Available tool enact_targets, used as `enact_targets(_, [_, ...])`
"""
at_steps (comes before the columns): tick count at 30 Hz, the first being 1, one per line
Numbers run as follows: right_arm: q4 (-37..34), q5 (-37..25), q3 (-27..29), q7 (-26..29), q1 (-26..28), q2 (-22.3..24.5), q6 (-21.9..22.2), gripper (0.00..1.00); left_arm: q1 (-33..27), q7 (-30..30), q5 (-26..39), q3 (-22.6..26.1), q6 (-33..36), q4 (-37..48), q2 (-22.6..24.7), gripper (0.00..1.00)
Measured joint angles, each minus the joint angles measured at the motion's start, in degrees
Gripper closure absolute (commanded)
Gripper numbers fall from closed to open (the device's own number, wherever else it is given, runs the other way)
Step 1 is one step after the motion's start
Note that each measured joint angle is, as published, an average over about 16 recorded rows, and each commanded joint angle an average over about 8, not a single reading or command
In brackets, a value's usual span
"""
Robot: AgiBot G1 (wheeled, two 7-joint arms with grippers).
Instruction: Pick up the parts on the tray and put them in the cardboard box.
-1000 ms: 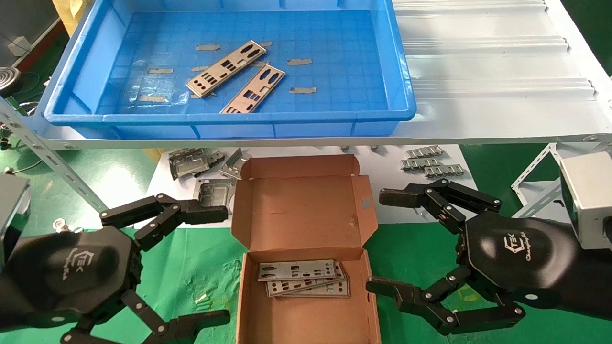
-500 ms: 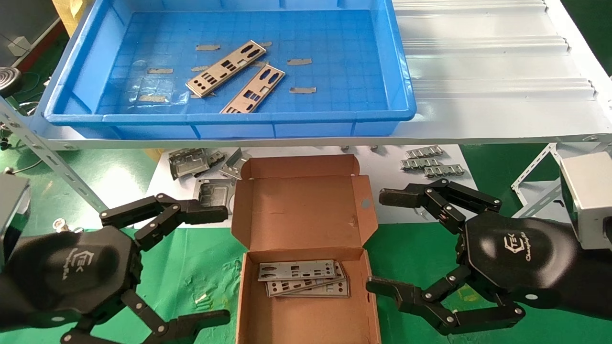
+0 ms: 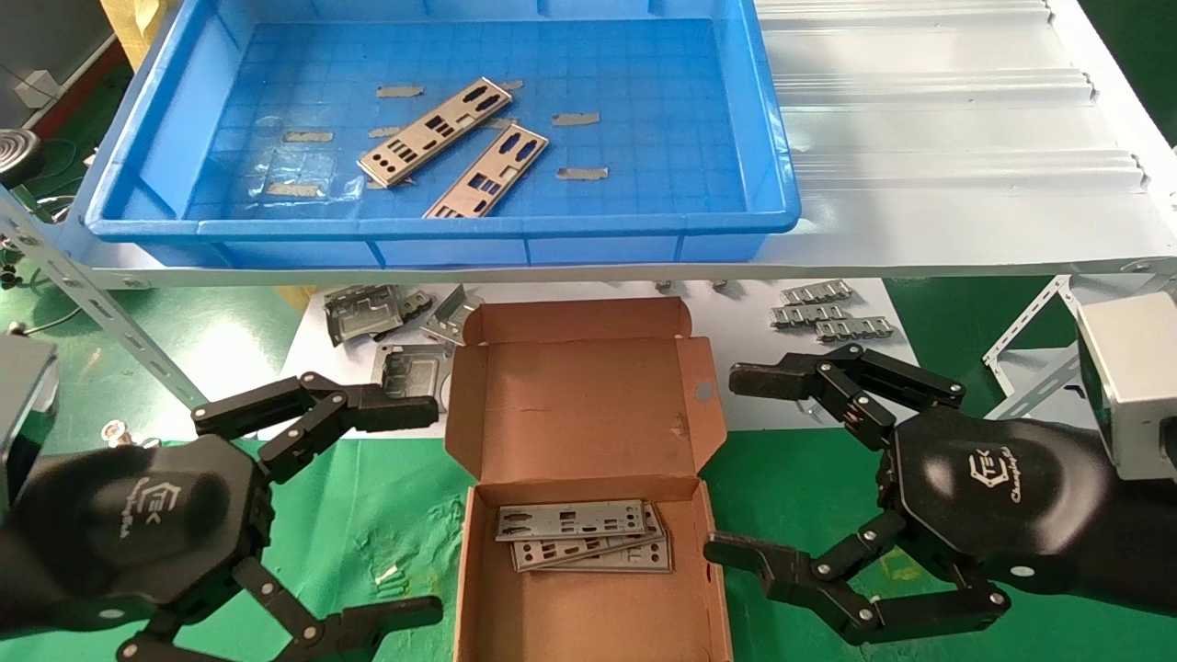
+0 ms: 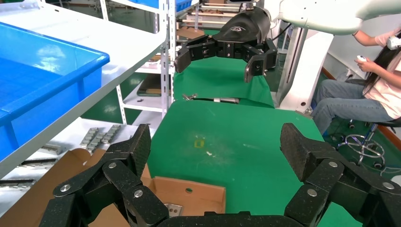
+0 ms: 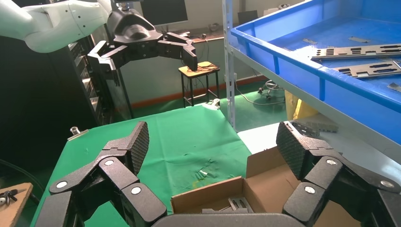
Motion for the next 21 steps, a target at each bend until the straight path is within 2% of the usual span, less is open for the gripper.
enact_targets(21, [0.0, 0.0, 0.0, 0.0, 0.0, 0.0, 0.0, 0.00, 0.0, 0.0, 0.0, 0.0, 0.0, 0.0, 0.0, 0.00])
